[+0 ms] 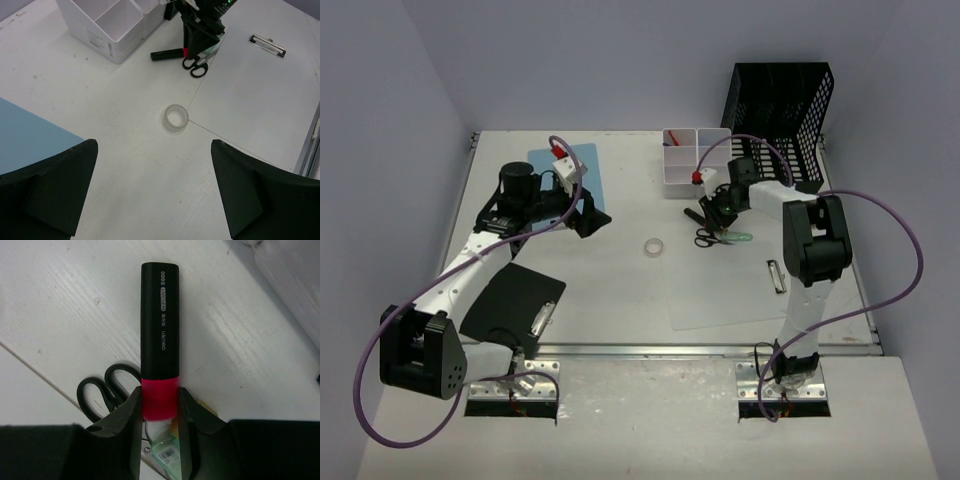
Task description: Organize the desk
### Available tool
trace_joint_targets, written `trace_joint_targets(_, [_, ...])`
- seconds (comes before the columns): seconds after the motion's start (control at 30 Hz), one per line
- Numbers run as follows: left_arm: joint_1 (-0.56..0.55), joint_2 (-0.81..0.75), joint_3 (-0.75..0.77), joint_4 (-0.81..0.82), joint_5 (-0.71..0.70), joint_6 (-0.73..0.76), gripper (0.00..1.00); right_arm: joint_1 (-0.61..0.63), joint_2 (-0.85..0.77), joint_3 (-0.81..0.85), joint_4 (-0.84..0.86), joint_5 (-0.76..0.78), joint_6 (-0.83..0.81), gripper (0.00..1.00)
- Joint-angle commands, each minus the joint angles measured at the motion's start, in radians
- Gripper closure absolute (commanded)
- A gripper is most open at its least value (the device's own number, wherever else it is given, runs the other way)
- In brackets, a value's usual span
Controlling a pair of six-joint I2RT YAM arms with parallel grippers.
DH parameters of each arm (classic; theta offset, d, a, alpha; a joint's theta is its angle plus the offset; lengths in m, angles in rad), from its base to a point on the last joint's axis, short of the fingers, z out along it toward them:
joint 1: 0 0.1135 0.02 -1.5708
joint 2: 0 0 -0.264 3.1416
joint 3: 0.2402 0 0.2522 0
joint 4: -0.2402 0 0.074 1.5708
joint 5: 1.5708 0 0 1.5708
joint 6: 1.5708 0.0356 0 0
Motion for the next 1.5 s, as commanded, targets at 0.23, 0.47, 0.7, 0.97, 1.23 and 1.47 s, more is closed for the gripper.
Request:
trace_joint_targets(0.23, [-0.016,-0.062,-0.056,0.022,0.025,0.364,0.08,-0.004,-0.168,0.047,-0.21,-0.154,0.058,0.99])
trace_joint_targets(0.47, [-0.089,-0.068,-0.073,-0.059,0.12,0.824,0.14,0.04,-0.297,0.049,-0.39,-0.307,0.18,0.99])
trace_joint_targets(0.7, [-0.282,-0.012,-0.051,-0.095,0.105,1.009,0.26,0.218,-0.358,-0.058,-0.43,-0.409,0.316,0.99])
trace_joint_targets(0.97, [-0.37,0.077,0.021,-0.279,0.07,1.207,0.36,0.266,-0.338,0.001,-0.46,-0.511,0.42,0.99])
trace_joint_targets(1.23, [-0.416,0.111,0.015,-0.303,0.033,1.239,0.4,0.307,-0.347,0.027,-0.485,-0.515,0.408,0.99])
trace_joint_targets(1.47, [-0.428,0.12,0.021,-0.297,0.016,1.219,0.52,0.346,-0.356,0.041,-0.502,-0.469,0.385,0.99])
